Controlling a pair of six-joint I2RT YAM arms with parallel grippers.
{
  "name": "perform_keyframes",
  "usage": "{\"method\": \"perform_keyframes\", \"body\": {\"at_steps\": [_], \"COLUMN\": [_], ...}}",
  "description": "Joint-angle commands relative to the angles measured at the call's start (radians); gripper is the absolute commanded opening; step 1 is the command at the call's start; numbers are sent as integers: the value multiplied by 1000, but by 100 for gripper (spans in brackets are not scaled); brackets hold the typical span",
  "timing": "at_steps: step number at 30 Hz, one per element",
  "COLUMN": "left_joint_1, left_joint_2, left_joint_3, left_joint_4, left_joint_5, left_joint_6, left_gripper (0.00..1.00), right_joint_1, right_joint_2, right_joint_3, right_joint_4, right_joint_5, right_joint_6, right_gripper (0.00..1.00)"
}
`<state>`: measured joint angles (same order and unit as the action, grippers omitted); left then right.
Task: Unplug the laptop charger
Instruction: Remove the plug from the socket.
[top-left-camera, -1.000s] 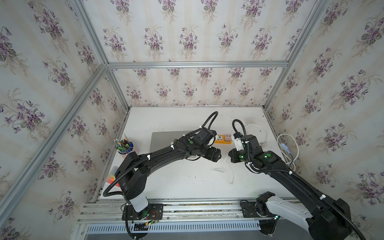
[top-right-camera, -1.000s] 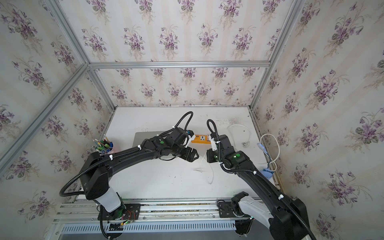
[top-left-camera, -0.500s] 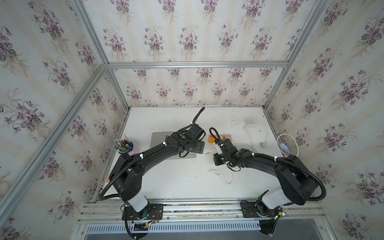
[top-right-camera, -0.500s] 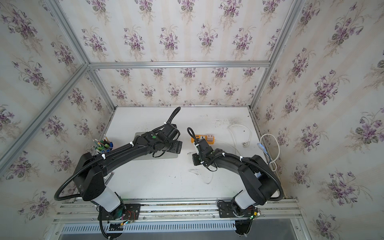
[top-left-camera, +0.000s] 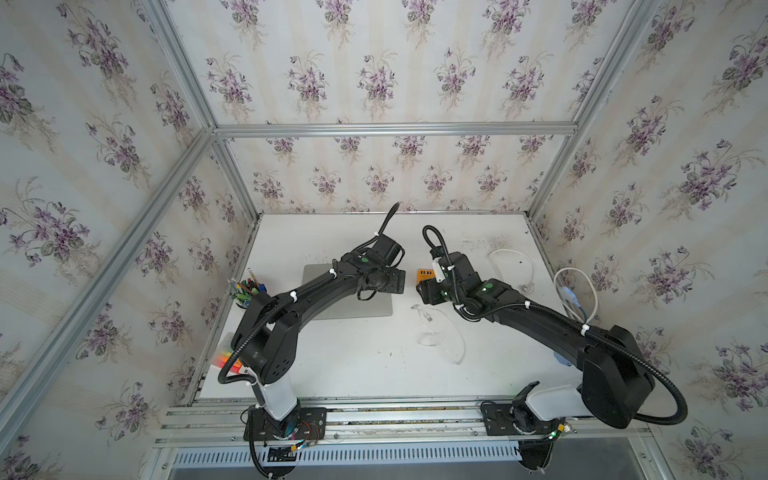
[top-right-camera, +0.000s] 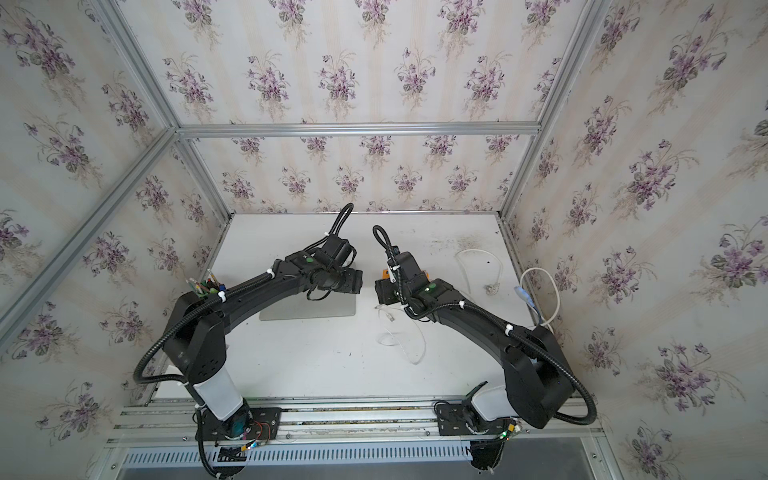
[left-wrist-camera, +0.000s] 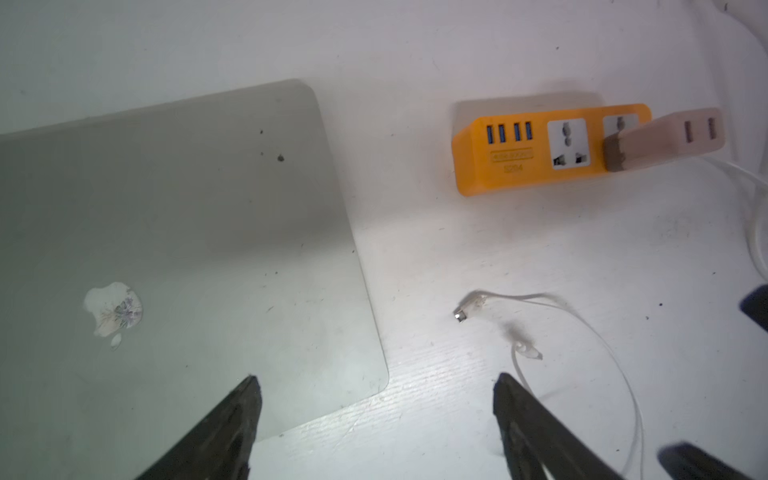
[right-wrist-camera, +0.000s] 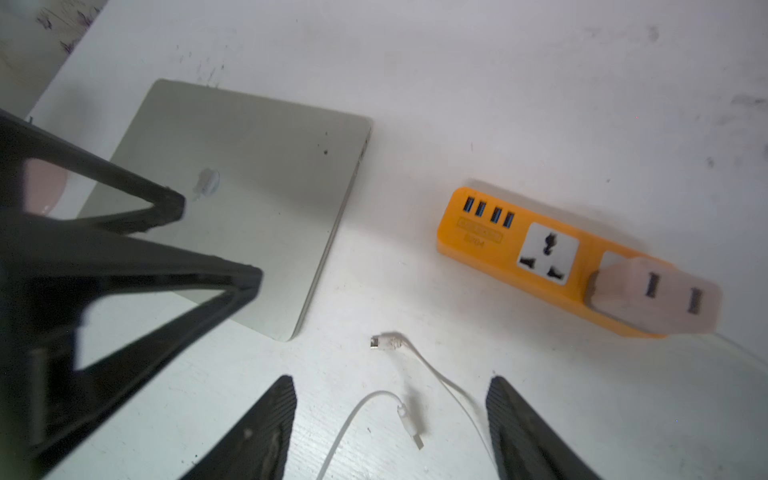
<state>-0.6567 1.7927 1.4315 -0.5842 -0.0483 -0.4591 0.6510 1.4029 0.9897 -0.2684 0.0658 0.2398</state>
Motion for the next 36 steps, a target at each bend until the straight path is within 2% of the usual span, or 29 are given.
{"method": "perform_keyframes", "body": {"at_steps": [1,5,11,14,25,36], "left_joint_1": [-1,-2,-19,-37,-38,-33], "left_joint_2": [53,154,288,341,452,515], "left_joint_3": [63,158,288,351,438,492], "left_joint_4": [63,87,145,129,179,170], "left_joint_5": [110,193,343,333,382,377], "left_joint_6": [-22,-53,-107,-111,-183,-201], "left_gripper": [86,83,75,73,70,63], "right_joint_1": [-35,-144,-231,-243,-251,-270], "right_joint_2": [-16,-4,51,90,152,202], "right_joint_3": [20,7,-50,-52,-16,-21], "right_joint_4": [-44,-9,99,136,155,186], "right_joint_5": [75,43,4,3,66,55], "right_joint_6": [-31,-43,-45,-48,-56,-44], "right_gripper": [75,75,75,75,77,71]}}
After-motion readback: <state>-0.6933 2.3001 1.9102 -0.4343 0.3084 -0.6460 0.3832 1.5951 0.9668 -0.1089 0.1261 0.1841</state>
